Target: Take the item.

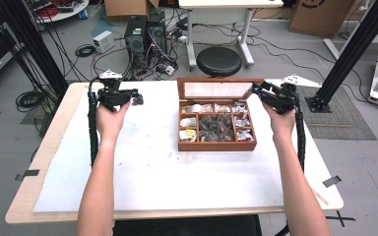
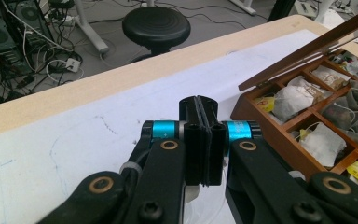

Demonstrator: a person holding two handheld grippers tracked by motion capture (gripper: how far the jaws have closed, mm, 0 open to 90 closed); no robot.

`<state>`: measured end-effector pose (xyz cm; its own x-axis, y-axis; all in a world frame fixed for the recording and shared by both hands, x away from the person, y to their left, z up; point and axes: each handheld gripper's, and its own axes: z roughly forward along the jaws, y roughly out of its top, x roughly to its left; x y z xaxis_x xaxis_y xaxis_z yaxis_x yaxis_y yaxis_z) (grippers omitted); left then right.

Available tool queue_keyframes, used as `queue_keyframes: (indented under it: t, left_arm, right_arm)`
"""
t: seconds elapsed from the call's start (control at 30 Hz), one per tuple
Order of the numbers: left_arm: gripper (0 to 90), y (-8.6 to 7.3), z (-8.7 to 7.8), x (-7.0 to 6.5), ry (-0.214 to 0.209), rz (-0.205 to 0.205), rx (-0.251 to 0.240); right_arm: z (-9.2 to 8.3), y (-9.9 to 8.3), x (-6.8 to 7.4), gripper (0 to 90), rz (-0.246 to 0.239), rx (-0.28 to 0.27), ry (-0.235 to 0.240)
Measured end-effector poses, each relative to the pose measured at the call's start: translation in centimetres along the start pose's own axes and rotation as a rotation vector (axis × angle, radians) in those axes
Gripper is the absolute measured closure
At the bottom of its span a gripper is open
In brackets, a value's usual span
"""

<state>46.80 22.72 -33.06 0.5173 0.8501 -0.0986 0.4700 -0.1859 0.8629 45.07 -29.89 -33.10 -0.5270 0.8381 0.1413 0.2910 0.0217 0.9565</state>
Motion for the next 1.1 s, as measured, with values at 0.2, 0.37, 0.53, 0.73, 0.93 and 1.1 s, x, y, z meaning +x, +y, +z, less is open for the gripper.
queue_keyframes:
  t: [0.2, 0.37, 0.53, 0.73, 0.93, 1.1]
  left_arm:
    - [88.9, -0.3, 0.3, 0.3, 0.012, -0.005, 0.015]
    - [88.9, -0.7, 0.5, 0.5, 0.013, -0.014, 0.022]
    - [88.9, -0.9, 0.8, 0.6, 0.013, -0.011, 0.032]
    - [88.8, -1.3, 1.1, 0.6, 0.019, -0.012, 0.040]
    - [88.8, -1.6, 1.2, 0.6, 0.020, -0.011, 0.047]
    - [88.7, -1.7, 1.1, 0.5, 0.023, 0.003, 0.056]
  right_arm:
    - [0.0, 0.0, 0.0, 55.6, -0.001, -0.002, 0.000]
    - [0.0, 0.0, 0.0, 55.3, 0.002, -0.003, 0.003]
    - [0.0, -0.1, 0.0, 55.0, 0.004, -0.004, 0.002]
    - [0.0, -0.1, 0.0, 55.0, 0.005, -0.004, 0.004]
    - [0.0, -0.1, 0.0, 55.0, 0.003, -0.004, 0.003]
    - [0.0, -0.1, 0.0, 55.0, 0.003, -0.005, 0.003]
